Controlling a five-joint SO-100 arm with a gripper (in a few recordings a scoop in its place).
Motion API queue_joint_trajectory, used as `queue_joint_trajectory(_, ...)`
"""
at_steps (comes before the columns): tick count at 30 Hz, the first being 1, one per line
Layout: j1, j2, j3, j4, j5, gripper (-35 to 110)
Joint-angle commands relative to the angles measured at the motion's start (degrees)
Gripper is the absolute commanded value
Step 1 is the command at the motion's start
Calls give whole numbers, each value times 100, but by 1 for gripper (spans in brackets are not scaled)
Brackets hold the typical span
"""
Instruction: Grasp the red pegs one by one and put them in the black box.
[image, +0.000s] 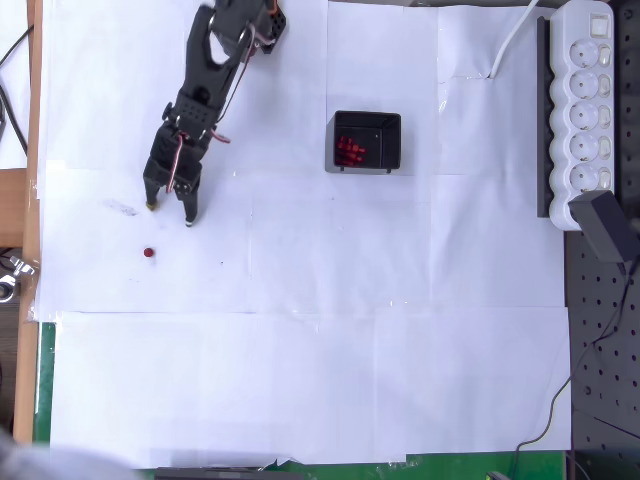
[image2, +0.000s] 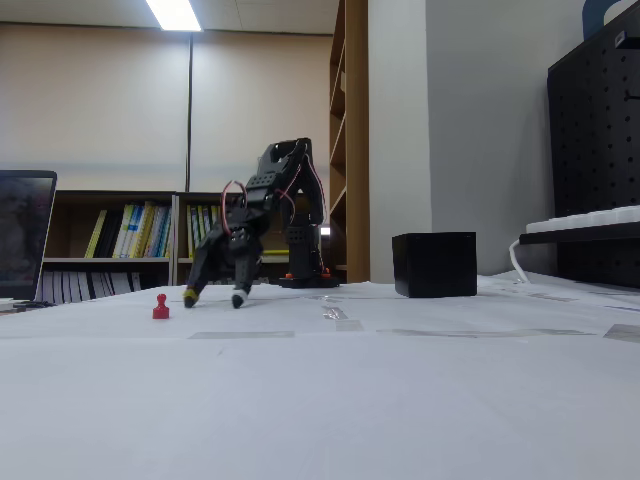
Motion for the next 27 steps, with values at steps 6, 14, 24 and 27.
queue_joint_trajectory(6, 167, 1020, 1178, -527, 132, 28)
queue_joint_trajectory(14, 105, 1283, 1362, -809, 220, 28)
queue_joint_trajectory(24, -88, 1485, 1556, -1099, 176, 28)
queue_joint_trajectory(27, -105, 1529, 1564, -1160, 149, 28)
